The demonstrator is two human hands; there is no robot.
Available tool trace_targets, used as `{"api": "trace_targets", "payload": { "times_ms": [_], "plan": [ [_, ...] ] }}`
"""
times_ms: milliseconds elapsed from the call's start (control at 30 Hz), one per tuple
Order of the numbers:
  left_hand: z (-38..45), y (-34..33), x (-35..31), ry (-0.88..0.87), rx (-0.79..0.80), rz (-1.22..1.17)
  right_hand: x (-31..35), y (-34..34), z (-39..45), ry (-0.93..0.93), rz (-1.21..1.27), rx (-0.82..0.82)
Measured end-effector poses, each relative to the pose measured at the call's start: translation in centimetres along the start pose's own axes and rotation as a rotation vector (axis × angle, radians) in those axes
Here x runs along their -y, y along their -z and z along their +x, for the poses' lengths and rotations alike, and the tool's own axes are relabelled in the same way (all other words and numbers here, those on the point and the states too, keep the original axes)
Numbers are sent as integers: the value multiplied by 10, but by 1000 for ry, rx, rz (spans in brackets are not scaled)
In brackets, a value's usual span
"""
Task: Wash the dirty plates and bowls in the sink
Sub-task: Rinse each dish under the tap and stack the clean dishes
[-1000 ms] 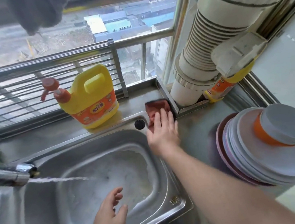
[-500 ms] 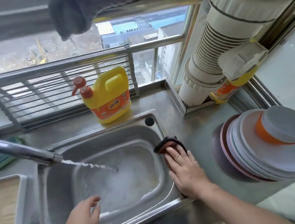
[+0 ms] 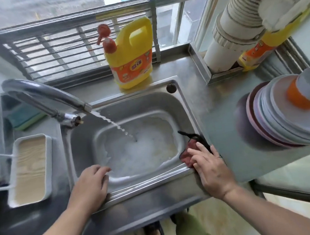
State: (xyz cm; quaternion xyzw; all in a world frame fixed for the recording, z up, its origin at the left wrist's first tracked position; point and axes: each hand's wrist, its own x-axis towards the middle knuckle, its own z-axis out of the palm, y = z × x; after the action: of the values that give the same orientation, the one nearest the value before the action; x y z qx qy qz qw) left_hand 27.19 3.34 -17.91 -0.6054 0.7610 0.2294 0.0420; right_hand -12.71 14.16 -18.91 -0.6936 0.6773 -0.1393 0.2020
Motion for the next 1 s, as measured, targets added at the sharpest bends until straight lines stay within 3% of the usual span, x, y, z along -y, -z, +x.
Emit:
{"api": "trace_targets", "payload": {
  "times_ms": [100,200,300,433,533,667,767,867,1000],
  "plan": [
    [-5,7,13,-67,-21,84,53,-31,-14,-5,67,-29],
    [-8,9,17,-99,7,87,124,-63,6,156,80,-20],
    [-9,8,18,-112,-22,59,203,-95,30,295,12,88],
    [-8,4,25,-87,-138,78,248,-123,42,237,-86,165],
    [-8,2,24,-123,-205,94,217,-112,41,357,-87,190],
    [-8,8,20,-138,-191,111,135,-56,43,243,-110,294],
    [-7,11,20,-125,-130,137,92,-12,60,-18,-113,348],
    [-4,10,21,-122,-99,153,69,13,94,-382,119,386],
    [-3,9,20,-129,-98,179,61,50,161,-445,444,497]
  ]
}}
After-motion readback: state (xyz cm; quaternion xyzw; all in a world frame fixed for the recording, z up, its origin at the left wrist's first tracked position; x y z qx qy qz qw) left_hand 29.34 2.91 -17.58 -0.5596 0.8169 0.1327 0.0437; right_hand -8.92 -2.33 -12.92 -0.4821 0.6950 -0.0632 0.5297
